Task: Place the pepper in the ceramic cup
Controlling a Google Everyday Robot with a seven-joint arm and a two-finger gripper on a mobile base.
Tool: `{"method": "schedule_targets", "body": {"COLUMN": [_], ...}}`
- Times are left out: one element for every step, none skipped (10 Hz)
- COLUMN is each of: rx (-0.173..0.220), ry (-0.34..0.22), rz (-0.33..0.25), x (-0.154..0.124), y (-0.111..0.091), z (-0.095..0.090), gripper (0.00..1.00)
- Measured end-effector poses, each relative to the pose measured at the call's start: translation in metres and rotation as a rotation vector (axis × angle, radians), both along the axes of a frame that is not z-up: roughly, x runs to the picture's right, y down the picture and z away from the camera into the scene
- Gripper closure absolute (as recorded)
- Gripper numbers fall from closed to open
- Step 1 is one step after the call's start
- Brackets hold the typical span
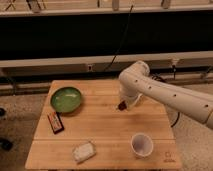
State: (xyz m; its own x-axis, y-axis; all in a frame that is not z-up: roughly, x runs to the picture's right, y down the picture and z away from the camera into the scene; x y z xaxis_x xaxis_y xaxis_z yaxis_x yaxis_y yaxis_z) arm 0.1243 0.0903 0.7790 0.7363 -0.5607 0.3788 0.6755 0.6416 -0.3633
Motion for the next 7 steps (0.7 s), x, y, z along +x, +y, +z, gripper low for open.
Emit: {"method": "schedule_targets", "body": {"rx": [0.001, 0.004, 0.010, 0.013, 0.016, 0.017, 0.018], "ry": [-0.001, -0.004, -0.008, -0.008, -0.010, -0.013, -0.014], "rz": [0.003, 0.001, 0.000, 0.001, -0.003, -0.006, -0.005], "x": [0.004, 0.004, 0.004, 0.006, 0.009, 0.013, 0.018], "y": [0.003, 0.006, 0.006, 0.007, 0.009, 0.015, 0.022], "z": [-0.005, -0.010, -0.013, -0.017, -0.021, -0.026, -0.034], "gripper": [1.00, 1.00, 1.00, 1.00, 1.00, 1.00, 1.00]}}
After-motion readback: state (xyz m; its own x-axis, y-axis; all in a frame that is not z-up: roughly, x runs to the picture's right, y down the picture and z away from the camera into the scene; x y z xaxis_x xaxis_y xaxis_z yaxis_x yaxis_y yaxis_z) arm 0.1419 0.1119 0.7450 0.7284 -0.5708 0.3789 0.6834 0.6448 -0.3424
